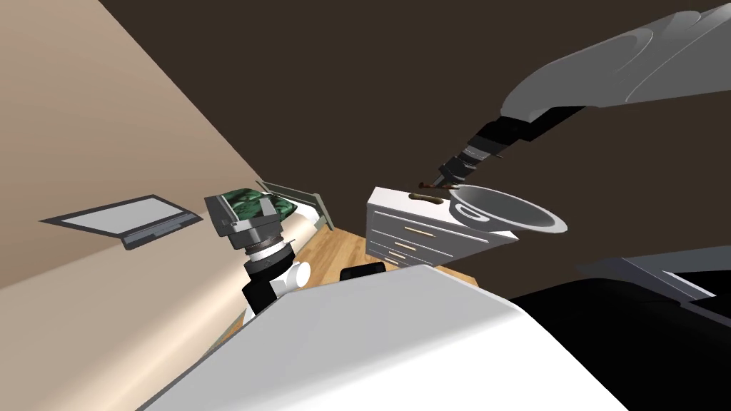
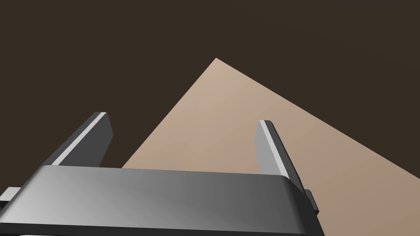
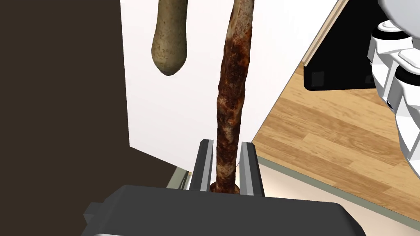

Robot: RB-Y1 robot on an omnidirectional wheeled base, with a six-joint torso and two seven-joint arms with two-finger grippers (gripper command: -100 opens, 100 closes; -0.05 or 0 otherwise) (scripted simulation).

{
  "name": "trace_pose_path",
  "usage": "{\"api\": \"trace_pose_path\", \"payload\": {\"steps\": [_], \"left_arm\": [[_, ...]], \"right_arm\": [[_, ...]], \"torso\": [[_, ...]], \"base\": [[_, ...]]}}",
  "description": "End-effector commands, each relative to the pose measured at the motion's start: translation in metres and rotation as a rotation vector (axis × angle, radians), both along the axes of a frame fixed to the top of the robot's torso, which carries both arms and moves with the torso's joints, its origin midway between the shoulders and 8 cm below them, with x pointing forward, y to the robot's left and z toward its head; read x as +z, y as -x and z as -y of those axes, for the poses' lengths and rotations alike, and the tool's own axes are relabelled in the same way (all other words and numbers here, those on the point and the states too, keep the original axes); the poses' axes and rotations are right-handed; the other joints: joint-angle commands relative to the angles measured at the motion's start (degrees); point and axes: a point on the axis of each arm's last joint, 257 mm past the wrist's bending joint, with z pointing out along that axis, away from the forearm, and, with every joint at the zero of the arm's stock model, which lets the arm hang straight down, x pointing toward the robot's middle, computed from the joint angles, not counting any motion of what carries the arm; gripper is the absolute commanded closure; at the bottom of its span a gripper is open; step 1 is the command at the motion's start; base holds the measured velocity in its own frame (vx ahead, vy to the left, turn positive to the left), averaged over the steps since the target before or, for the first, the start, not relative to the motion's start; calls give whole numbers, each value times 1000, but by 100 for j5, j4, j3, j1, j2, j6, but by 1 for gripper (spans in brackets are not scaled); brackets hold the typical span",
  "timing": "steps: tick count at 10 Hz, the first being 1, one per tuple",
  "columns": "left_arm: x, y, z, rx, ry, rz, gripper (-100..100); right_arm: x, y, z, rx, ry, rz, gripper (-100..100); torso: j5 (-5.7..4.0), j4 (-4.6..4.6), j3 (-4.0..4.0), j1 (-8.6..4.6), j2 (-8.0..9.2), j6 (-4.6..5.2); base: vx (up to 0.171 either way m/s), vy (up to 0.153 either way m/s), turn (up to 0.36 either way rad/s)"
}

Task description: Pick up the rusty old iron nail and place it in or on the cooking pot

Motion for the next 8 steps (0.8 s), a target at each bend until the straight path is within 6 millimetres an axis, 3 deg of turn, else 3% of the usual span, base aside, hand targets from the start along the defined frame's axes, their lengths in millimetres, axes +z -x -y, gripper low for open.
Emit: {"api": "trace_pose_path", "payload": {"steps": [1,8], "left_arm": [[0,0,0,0,0,0,0],[0,0,0,0,0,0,0]], "right_arm": [[6,2,3,-19,-1,-9,100],[29,14,19,-98,-5,-57,100]], "torso": [[0,0,0,0,0,0],[-6,-1,-2,-19,-4,10]], "base": [[-52,-142,-33],[-57,-176,-39]]}}
